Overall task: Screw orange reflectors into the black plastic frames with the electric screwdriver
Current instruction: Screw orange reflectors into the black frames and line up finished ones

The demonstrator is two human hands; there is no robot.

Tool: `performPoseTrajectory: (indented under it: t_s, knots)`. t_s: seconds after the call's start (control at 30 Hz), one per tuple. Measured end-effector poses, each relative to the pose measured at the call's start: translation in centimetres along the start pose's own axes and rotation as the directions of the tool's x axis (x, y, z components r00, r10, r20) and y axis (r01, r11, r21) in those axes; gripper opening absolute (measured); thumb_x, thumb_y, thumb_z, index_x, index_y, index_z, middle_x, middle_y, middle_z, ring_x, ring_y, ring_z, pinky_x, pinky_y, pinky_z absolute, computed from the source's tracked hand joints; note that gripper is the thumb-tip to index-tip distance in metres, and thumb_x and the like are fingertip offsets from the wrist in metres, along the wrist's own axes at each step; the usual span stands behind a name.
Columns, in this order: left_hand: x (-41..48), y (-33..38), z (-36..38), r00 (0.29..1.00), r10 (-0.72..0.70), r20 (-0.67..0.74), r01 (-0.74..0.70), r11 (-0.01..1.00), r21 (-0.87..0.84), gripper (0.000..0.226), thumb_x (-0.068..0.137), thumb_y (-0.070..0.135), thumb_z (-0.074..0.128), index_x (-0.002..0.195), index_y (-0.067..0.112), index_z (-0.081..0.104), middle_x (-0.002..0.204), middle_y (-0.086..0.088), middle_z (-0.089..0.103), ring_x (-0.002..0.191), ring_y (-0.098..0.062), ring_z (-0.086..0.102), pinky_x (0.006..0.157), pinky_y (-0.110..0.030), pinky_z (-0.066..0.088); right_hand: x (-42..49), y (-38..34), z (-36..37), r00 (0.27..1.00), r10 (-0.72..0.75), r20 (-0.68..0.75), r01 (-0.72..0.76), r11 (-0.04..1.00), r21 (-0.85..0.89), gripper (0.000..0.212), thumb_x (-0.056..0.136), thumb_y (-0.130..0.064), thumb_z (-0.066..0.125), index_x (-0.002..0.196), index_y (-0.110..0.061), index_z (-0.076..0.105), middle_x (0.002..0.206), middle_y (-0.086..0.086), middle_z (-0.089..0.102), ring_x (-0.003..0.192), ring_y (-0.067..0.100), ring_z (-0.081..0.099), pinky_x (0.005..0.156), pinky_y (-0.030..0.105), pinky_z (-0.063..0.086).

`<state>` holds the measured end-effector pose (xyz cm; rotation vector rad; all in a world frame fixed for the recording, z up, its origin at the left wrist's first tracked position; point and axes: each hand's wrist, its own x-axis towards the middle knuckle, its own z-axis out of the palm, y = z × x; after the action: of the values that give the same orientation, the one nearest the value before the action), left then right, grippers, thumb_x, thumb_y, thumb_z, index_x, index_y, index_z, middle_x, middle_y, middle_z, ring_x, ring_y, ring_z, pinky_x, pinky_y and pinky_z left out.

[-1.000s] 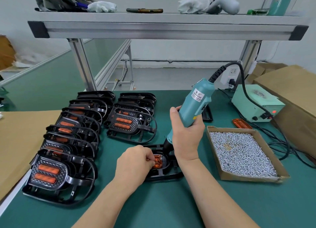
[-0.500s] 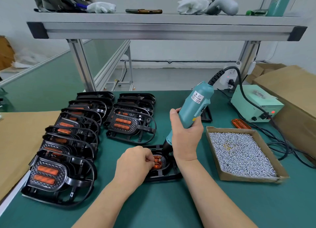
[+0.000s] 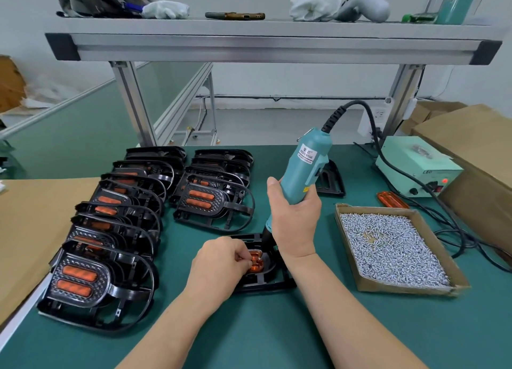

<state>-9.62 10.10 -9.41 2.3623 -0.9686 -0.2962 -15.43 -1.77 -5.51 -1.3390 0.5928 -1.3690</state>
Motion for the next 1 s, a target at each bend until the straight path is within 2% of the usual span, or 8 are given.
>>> performPoseTrajectory:
  t_s: [0.13,0.3,0.57,0.7,0.8,0.83,0.9,1.0]
  knots:
    - [-0.1,0.2,-0.2,1.000,0.006,0.010,-0.006,1.000,-0.018,0.020,0.078,0.024,0.078,0.067,0.036,0.066,0.072,0.016,0.059,0.076,-0.011,0.061,0.069,-0.028,0.050,0.1,-0.2,-0.4,1.000,0.024,-0.007,-0.024,0.999,0.038,0.018,0.080,-0.023,0.074,0.077,-0.022,0.057,0.058,-0.016,0.058,0.050,0.002,0.051,0.053,0.016,0.044]
    - [-0.1,0.4,-0.5,1.000,0.000,0.029,0.000,1.000,0.026,0.009,0.080,0.026,0.076,0.074,0.033,0.071,0.076,0.013,0.063,0.082,-0.015,0.063,0.073,-0.031,0.054,-0.1,-0.9,-0.9,1.000,0.022,0.012,-0.022,0.998,0.052,0.013,0.080,-0.036,0.075,0.076,-0.037,0.063,0.064,-0.016,0.061,0.057,0.004,0.054,0.059,0.018,0.048]
    - [0.0,0.2,-0.5,1.000,-0.009,0.026,0.008,0.999,0.047,0.016,0.080,0.027,0.076,0.070,0.035,0.068,0.076,0.012,0.063,0.077,-0.012,0.062,0.065,-0.025,0.048,0.9,-2.2,-1.5,0.998,-0.064,0.012,0.063,0.995,0.076,0.012,0.079,-0.042,0.075,0.078,-0.039,0.063,0.067,-0.015,0.061,0.058,0.005,0.055,0.059,0.022,0.048]
    - [0.3,0.0,-0.7,0.997,-0.012,0.073,0.012,1.000,0.001,0.025,0.080,0.022,0.078,0.063,0.037,0.066,0.069,0.012,0.063,0.072,-0.007,0.061,0.063,-0.023,0.048,3.8,-2.6,-3.0,0.992,0.076,-0.100,-0.058,0.983,0.172,0.021,0.079,-0.047,0.074,0.085,-0.034,0.060,0.062,-0.011,0.059,0.056,0.009,0.054,0.057,0.027,0.047]
    - [0.3,-0.2,-1.1,0.993,-0.072,0.096,0.089,0.979,-0.186,0.014,0.082,0.019,0.076,0.076,0.032,0.072,0.075,0.006,0.069,0.069,-0.006,0.064,0.062,-0.017,0.046,5.4,-1.7,-4.9,0.958,0.220,-0.182,-0.161,0.943,0.291,0.025,0.089,-0.038,0.072,0.093,-0.019,0.055,0.059,-0.015,0.059,0.054,0.004,0.054,0.054,0.022,0.048]
    - [0.3,-0.3,-1.3,0.986,-0.111,0.120,0.145,0.933,-0.329,0.013,0.085,0.013,0.073,0.087,0.026,0.074,0.081,0.001,0.072,0.070,-0.009,0.066,0.068,-0.020,0.051,5.7,-1.3,-5.5,0.943,0.267,-0.199,-0.193,0.925,0.326,0.025,0.091,-0.035,0.071,0.097,-0.016,0.056,0.059,-0.016,0.060,0.054,0.003,0.055,0.053,0.020,0.048]
    - [0.3,-0.6,-1.9,0.959,-0.167,0.231,0.276,0.741,-0.612,0.028,0.088,-0.008,0.060,0.105,0.013,0.069,0.096,-0.012,0.073,0.082,-0.016,0.072,0.079,-0.028,0.058,6.0,-0.6,-6.5,0.911,0.344,-0.226,-0.245,0.895,0.373,0.026,0.092,-0.034,0.071,0.102,-0.013,0.058,0.063,-0.016,0.061,0.056,0.003,0.056,0.054,0.019,0.049]
    - [0.4,-0.8,-2.7,0.932,-0.135,0.337,0.361,0.440,-0.822,0.040,0.090,-0.025,0.036,0.111,-0.003,0.062,0.106,-0.024,0.070,0.096,-0.028,0.074,0.076,-0.023,0.059,5.9,0.2,-7.2,0.880,0.393,-0.268,-0.280,0.883,0.378,0.028,0.091,-0.035,0.072,0.103,-0.013,0.059,0.067,-0.014,0.061,0.057,0.003,0.057,0.054,0.019,0.049]
